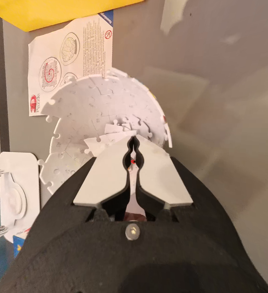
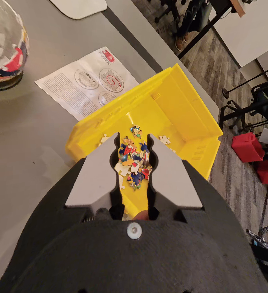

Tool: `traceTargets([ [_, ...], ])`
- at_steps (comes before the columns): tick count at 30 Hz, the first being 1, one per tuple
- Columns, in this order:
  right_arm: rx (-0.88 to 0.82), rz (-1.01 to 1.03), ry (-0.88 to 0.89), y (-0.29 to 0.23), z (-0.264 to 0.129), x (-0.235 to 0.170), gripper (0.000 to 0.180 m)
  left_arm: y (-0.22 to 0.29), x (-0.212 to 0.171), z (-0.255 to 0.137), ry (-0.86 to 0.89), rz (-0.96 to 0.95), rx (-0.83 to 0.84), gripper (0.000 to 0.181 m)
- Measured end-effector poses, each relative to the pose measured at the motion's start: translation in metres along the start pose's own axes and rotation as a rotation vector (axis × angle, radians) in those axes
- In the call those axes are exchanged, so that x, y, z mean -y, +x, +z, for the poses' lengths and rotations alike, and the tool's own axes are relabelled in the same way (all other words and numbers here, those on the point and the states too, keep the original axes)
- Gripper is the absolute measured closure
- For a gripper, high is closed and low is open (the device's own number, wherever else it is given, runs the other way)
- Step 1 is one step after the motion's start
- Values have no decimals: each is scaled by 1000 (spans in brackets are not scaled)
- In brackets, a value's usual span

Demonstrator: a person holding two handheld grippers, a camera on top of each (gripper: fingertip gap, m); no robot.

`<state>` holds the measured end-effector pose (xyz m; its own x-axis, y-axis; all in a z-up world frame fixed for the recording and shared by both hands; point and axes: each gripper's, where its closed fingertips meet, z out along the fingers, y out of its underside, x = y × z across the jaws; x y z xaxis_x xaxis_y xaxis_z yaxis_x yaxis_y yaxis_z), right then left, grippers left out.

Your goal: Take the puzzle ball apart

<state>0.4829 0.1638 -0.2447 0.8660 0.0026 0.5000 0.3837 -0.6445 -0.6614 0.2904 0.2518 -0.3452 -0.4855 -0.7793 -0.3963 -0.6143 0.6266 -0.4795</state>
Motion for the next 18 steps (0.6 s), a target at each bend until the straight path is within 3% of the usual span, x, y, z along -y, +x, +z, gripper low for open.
traceTargets([
  [10, 138, -2, 157, -38, -24, 43, 149, -14, 1, -20, 100, -66, 49, 181],
  [12, 152, -1, 164, -45, -23, 46, 149, -15, -6, -12, 25, -44, 45, 137],
  [13, 160, -4, 165, -49, -22, 48, 149, -14, -9, -7, -13, -19, 45, 132],
  [18, 181, -13, 176, -60, -22, 53, 149, -11, -10, 5, -56, -8, -13, 157],
])
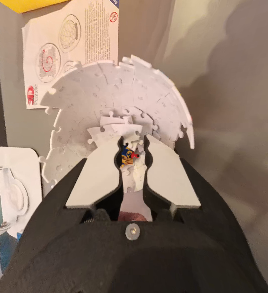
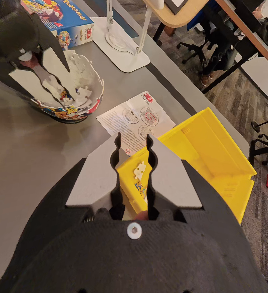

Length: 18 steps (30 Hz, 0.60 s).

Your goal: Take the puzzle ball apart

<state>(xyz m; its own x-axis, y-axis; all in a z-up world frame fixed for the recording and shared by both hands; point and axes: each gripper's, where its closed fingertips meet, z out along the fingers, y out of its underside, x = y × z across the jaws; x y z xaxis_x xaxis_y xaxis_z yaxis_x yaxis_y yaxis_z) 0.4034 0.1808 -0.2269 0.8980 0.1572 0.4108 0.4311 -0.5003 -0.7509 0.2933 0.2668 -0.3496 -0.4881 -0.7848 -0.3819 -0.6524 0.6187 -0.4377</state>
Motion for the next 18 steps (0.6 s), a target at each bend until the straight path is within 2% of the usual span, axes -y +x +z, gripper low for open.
traceTargets([
  [8, 51, 28, 45, -7, -2, 7, 150, -12, 10, -14, 113, -72, 37, 176],
  [13, 180, 61, 81, -34, 3, 17, 151, -14, 14, -30, 231, -179, 12, 176],
  [18, 325, 72, 127, -69, 19, 35, 144, -14, 32, -60, 466, -287, -76, 176],
])
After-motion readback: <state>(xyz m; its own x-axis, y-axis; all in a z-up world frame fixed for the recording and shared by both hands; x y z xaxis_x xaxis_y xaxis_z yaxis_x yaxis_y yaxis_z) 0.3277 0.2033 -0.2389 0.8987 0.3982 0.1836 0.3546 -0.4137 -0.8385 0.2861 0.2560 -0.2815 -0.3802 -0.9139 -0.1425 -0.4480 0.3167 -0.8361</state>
